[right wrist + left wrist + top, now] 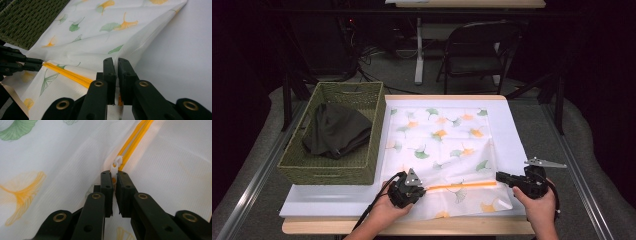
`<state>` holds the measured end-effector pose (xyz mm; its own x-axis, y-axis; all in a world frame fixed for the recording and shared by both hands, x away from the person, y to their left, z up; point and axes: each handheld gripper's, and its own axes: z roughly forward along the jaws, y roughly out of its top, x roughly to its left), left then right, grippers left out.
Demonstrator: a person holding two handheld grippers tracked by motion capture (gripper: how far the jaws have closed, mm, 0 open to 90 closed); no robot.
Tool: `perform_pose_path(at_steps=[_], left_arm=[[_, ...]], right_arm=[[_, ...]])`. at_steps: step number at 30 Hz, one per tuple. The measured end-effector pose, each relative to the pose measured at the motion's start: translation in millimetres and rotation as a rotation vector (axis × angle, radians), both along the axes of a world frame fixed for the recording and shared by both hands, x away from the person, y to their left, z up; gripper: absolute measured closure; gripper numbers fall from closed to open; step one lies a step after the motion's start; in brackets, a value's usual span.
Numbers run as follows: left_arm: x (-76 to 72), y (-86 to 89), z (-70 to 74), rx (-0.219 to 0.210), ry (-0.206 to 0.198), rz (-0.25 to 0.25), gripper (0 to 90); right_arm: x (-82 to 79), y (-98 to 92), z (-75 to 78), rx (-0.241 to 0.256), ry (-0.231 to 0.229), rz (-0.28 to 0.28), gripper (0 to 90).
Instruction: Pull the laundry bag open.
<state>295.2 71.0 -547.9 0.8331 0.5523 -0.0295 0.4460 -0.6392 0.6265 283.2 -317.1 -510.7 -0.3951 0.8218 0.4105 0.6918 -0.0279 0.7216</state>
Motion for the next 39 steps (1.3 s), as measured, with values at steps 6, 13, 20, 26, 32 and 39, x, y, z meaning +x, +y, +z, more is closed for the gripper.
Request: perform_pose_path(at_steps=[6,13,20,26,32,39], left_arm=[[-1.8,14.8,1.4,0.003,-0.003,0.022,84.8],[-4.5,31.4,3.4,0.011,-0.011,0.05,84.8],[-8.9,47.4,5.2,0.013,-0.018,0.075,90.0],[-16.5,50.6,8.4,0.058,-0.065,0.076,90.0],[-16.0,70.0,7.4,0.077,-0.071,0.143,90.0],[-17.6,61.8,10.1,0.028,-0.052,0.115,90.0]], right_arm=[[0.0,-0.5,-0.4,-0.001,0.001,-0.002,85.2],[0.2,-0.1,-0.9,-0.003,0.002,-0.002,85.1],[0.0,0.1,-0.9,0.003,0.002,0.0,85.1],[0.3,2.6,-1.1,-0.012,-0.001,-0.001,85.2],[-0.6,-4.0,-1.6,-0.015,-0.001,-0.029,85.3],[-0.1,3.9,-3.7,-0.02,0.003,-0.002,85.2]])
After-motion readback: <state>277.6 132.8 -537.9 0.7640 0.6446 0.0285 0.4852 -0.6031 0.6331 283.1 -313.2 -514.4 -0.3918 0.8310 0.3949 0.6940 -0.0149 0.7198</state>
